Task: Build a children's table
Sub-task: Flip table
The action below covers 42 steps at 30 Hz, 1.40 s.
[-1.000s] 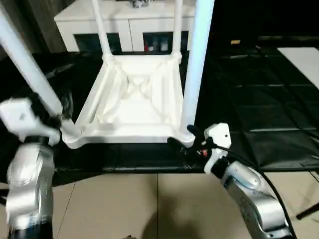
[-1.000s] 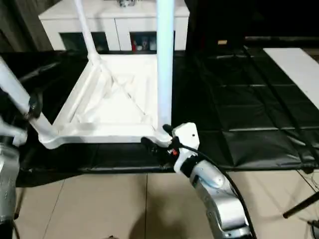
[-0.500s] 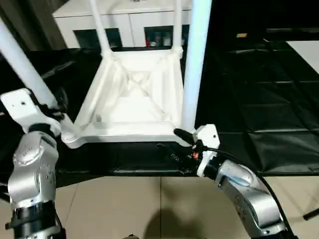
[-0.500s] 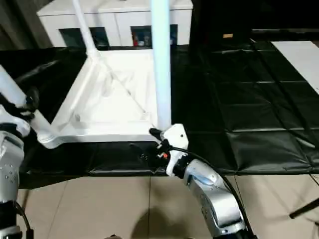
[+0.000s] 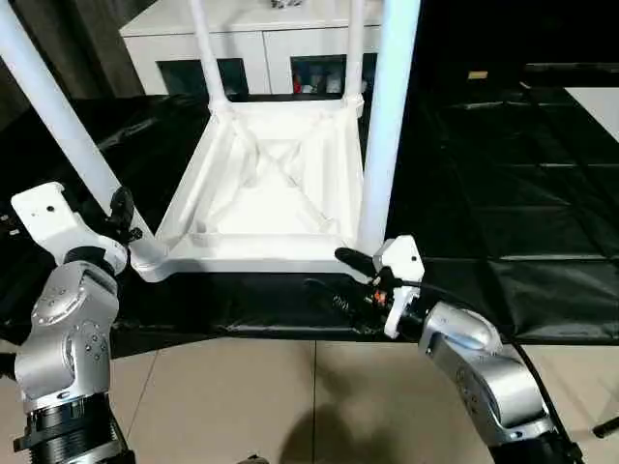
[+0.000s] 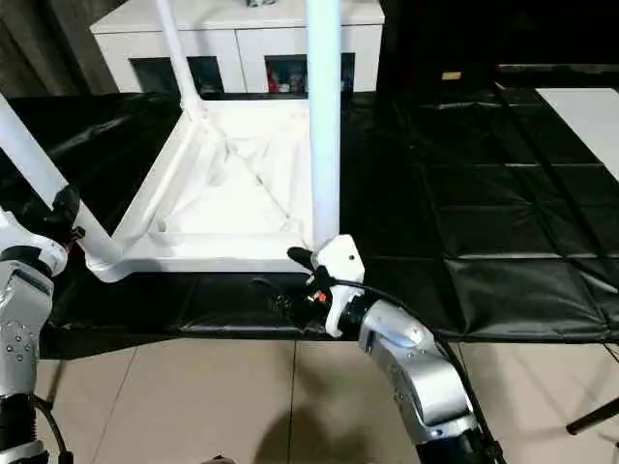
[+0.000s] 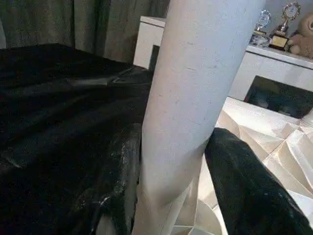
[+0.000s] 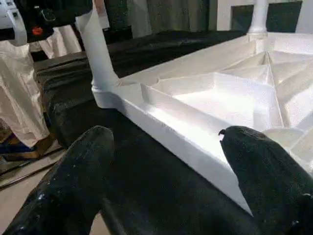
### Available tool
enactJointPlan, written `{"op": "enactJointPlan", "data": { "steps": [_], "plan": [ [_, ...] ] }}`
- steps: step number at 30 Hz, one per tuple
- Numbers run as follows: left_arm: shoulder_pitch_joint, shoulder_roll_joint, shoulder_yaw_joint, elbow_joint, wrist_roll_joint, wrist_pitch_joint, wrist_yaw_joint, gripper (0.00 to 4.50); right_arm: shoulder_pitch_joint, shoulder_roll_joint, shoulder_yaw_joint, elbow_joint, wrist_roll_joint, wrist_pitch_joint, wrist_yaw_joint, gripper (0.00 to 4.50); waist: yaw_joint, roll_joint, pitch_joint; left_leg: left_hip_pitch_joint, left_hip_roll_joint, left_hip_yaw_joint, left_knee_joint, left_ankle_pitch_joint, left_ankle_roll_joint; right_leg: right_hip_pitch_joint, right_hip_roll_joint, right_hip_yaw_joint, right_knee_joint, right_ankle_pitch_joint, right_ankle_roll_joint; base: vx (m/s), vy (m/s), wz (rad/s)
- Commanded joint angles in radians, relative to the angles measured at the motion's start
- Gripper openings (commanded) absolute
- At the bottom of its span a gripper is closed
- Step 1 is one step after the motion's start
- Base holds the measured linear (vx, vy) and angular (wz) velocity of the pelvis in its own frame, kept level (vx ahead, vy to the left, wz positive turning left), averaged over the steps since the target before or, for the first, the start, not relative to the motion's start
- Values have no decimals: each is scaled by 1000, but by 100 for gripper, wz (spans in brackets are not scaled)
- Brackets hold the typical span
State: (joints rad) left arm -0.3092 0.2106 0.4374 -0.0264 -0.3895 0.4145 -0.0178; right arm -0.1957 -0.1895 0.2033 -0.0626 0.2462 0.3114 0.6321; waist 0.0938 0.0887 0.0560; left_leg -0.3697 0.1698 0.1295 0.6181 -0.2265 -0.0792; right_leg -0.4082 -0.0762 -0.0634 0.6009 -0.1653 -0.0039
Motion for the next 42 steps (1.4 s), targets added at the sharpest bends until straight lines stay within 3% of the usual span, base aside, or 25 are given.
{"op": "enactJointPlan", "data": {
  "steps": [1,5,8,10,15,17,20,23,25,28,31,34,42],
  "plan": [
    [-10,-17,-4,12,-33,30,-10,192,-14,2,-3,19,4,-13,5,390,0,-7,-68,-1,38,-1,-80,-130,50,44,-54,42,-66,-234,-180,0,0,0],
    [-16,-25,-9,16,-50,42,-22,191,-27,4,-4,35,1,-19,-1,390,0,-5,-67,-4,39,4,-83,-149,48,46,-54,40,-65,-249,-176,0,0,0],
    [-19,-38,-9,11,-71,50,-29,191,-31,7,-7,41,-1,-22,-7,390,2,-6,-67,1,40,8,-84,-168,43,42,-55,41,-70,-279,-163,0,0,0],
    [-33,-66,10,4,-122,53,-25,191,-33,13,-15,48,-7,-26,-20,390,1,-6,-67,-2,40,9,-84,-167,39,43,-57,41,-69,-278,-163,0,0,0],
    [-85,-171,45,-40,-277,86,2,191,-39,28,-38,69,-14,-22,-65,390,9,-8,-71,2,41,14,-80,-143,45,39,-54,41,-66,-229,-181,0,0,0],
    [-97,-205,26,-59,-304,102,-2,191,-41,37,-42,71,-10,-17,-76,390,18,-9,-79,1,42,18,-71,-87,67,37,-52,39,-58,-156,-192,0,0,0],
    [-102,-224,7,-65,-301,107,1,191,-40,45,-48,67,-8,-2,-93,390,26,-8,-83,-9,40,23,-65,-37,112,38,-52,35,-49,-100,-204,0,0,0],
    [-119,-270,3,-64,-315,108,38,191,-43,67,-72,72,22,22,-116,423,37,-8,-83,-6,43,26,-64,-55,120,32,-53,38,-54,-128,-196,0,0,0],
    [-132,-303,10,-66,-322,106,60,191,-42,72,-82,67,45,44,-113,426,43,-8,-82,-3,46,28,-66,-75,118,28,-53,38,-57,-143,-192,0,0,0],
    [-153,-356,44,-66,-363,96,104,191,-28,62,-85,36,77,74,-87,450,40,-9,-80,-12,47,27,-70,-96,106,35,-54,37,-60,-174,-167,0,0,0],
    [-157,-366,36,-64,-336,90,120,191,-14,53,-100,13,92,120,-94,450,36,-16,-79,-18,43,26,-73,-104,98,38,-55,39,-63,-222,-136,0,0,0],
    [-169,-380,42,-51,-310,58,153,191,-2,50,-123,-9,118,162,-101,450,38,-24,-78,-16,41,28,-71,-102,94,35,-56,42,-68,-254,-117,0,0,0],
    [-184,-397,67,-30,-269,-5,213,191,36,10,-179,-59,192,296,-114,450,34,-27,-78,-23,38,26,-74,-111,73,38,-55,42,-72,-271,-96,0,0,0]
  ]
}}
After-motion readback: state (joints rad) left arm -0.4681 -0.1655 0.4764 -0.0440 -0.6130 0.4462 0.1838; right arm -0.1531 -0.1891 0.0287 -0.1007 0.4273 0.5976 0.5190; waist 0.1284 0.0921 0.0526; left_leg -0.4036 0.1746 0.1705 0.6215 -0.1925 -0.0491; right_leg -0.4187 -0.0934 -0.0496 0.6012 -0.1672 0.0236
